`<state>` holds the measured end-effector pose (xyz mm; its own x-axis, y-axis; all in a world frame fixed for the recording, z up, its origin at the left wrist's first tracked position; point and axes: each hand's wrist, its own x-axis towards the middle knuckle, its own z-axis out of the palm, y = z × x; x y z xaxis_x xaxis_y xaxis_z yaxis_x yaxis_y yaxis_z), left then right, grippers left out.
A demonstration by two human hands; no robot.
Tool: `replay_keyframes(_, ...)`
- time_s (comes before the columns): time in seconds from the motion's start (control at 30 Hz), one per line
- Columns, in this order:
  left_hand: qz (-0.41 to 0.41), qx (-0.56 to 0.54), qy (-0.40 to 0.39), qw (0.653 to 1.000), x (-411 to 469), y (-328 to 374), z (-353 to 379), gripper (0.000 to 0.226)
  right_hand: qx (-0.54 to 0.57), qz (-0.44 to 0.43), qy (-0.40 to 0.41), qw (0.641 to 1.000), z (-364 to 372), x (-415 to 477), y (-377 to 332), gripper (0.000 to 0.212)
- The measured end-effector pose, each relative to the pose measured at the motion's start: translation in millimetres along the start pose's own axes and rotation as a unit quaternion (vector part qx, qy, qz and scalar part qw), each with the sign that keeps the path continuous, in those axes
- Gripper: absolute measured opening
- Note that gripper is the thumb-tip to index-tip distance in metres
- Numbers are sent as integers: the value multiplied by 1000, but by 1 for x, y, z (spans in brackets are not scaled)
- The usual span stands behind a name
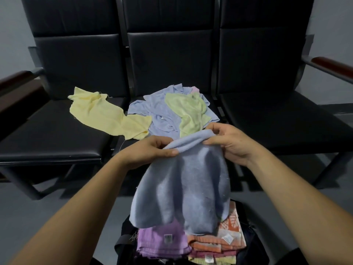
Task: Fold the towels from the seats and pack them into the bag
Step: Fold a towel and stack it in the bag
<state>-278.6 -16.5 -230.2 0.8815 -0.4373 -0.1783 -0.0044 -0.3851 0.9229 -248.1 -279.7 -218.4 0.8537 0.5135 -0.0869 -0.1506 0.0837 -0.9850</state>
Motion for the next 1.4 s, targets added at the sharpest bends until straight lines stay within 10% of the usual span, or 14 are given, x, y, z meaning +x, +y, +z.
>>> replay_keyframes(0.13, 88, 17, 77, 993, 0, 5, 6, 29, 116, 71, -69, 988, 6, -4, 1, 3)
replay_keyframes(0.27, 75, 131, 49, 987, 1, 4, 9, 13, 224, 187, -128, 948, 23, 3, 11, 29)
replay_keyframes(0.5, 57, -101, 66, 991, -5, 5, -5, 21, -18, 25, 71, 997, 8, 11, 10, 14)
replay_keyframes(0.7, 110, -106, 138, 978, 3, 14, 4, 29, 12, 59, 25, 998, 14, 10, 18, 43)
replay_keyframes(0.83, 108, -74, 114, 985, 4, 17, 9, 28, 2, 45, -17, 999, 23, 14, 17, 9)
replay_keyframes(0.93, 97, -49, 109, 988, 4, 11, 9, 21, -42, 26, -14, 999, 21, 14, 18, 28)
replay_keyframes(1.1, -28, 244, 31, 969, 10, -8, 3, 34, 13, -38, 134, 990, 9, 19, 6, 18)
replay_keyframes(1.4, -126, 329, 48, 935, 7, -24, -13, 22, -128, -68, 369, 918, -26, 17, 18, 14)
